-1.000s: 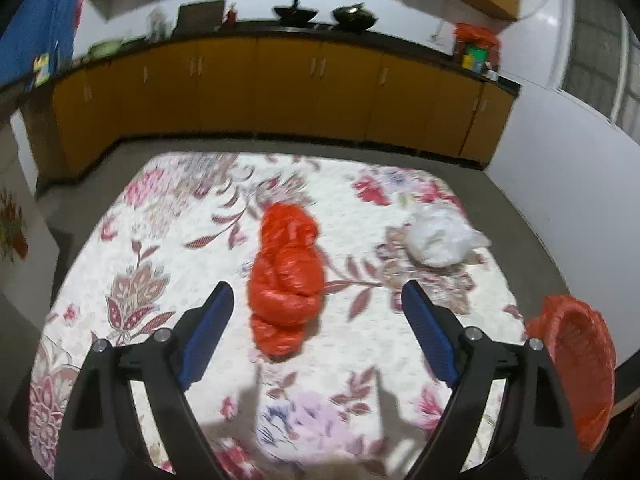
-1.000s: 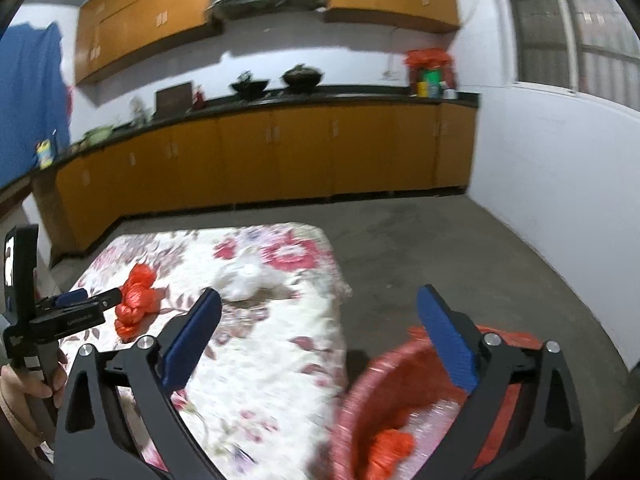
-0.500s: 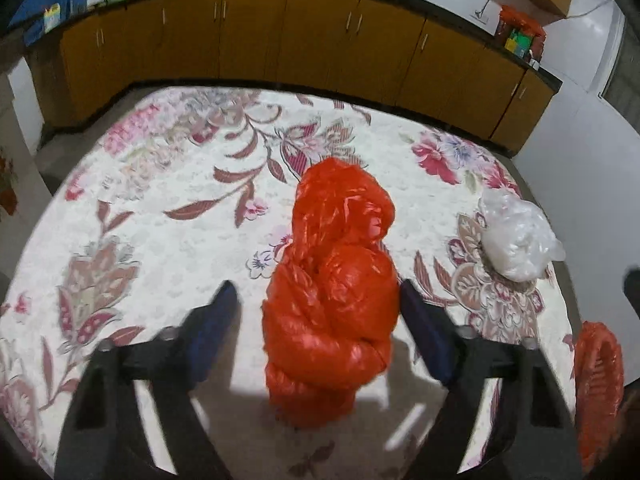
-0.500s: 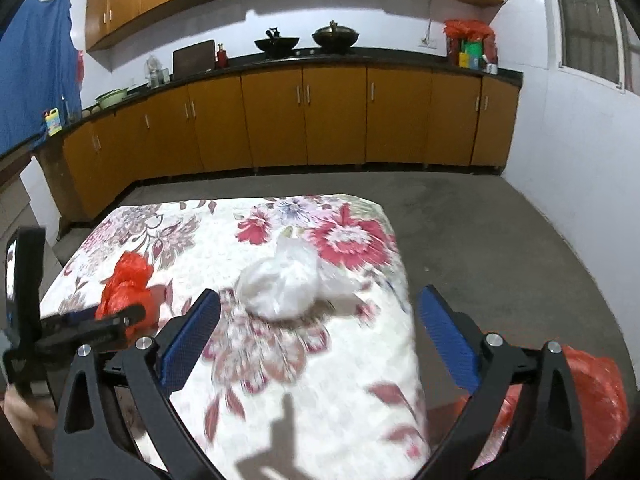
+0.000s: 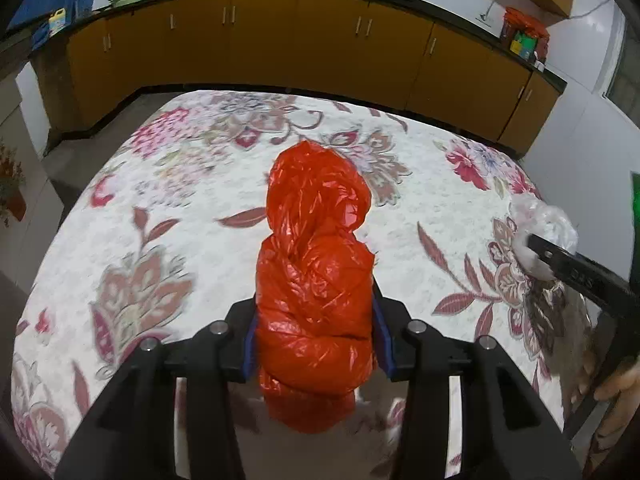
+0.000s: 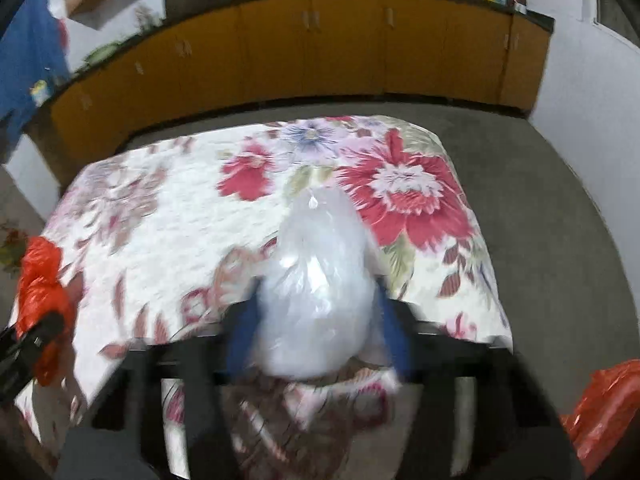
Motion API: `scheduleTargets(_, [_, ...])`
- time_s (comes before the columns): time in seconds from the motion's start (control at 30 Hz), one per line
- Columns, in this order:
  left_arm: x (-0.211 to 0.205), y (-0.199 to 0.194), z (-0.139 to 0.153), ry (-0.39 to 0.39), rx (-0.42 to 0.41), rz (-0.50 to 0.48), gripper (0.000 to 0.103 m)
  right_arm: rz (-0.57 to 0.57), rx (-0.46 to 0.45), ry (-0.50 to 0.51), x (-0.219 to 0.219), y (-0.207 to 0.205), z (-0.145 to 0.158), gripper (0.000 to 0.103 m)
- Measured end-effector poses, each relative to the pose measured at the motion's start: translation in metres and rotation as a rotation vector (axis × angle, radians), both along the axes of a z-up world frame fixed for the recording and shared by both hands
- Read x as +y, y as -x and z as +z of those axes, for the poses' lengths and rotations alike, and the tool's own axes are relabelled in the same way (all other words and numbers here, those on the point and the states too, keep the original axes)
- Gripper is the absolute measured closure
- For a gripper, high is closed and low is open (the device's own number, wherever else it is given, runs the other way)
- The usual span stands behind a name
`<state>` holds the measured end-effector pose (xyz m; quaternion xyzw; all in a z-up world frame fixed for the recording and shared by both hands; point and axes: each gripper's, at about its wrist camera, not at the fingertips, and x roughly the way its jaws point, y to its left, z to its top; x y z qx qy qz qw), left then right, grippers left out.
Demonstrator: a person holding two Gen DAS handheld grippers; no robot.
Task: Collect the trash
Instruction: 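Grasp the knotted red bag with the left gripper while the right grasps the clear bag, then carry the knotted red bag and clear bag over the red basket with both grippers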
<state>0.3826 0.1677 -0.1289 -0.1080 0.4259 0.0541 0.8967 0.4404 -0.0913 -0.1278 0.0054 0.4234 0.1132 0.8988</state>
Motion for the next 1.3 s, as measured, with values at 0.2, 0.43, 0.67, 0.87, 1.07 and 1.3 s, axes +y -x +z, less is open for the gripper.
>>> scheduleTargets(0.2, [-0.011,0.028,0.022,-0.005,-0.04,-0.038,0.059,0.094,-0.045,-0.021,-0.019,0.08,0.025,0.078])
scheduleTargets(0.43, [-0.061,0.062,0.066,-0.022,-0.117,-0.141,0.059,0.022,-0.158,-0.063,-0.088,0.174,0.076,0.078])
scheduleTargets(0.67, [-0.133,0.093,0.108,-0.028,-0.193,-0.279,0.059,-0.163,-0.274,-0.045,-0.174,0.233,0.124,0.078])
scheduleTargets(0.87, [-0.204,0.121,0.132,-0.006,-0.235,-0.433,0.059,-0.282,-0.323,-0.045,-0.23,0.275,0.146,0.078])
scheduleTargets(1.07, [-0.264,0.141,0.14,0.004,-0.252,-0.55,0.059,-0.35,-0.32,-0.072,-0.263,0.296,0.15,0.078])
scheduleTargets(1.3, [-0.317,0.154,0.131,0.017,-0.225,-0.637,0.059,-0.359,-0.306,-0.111,-0.275,0.304,0.144,0.078])
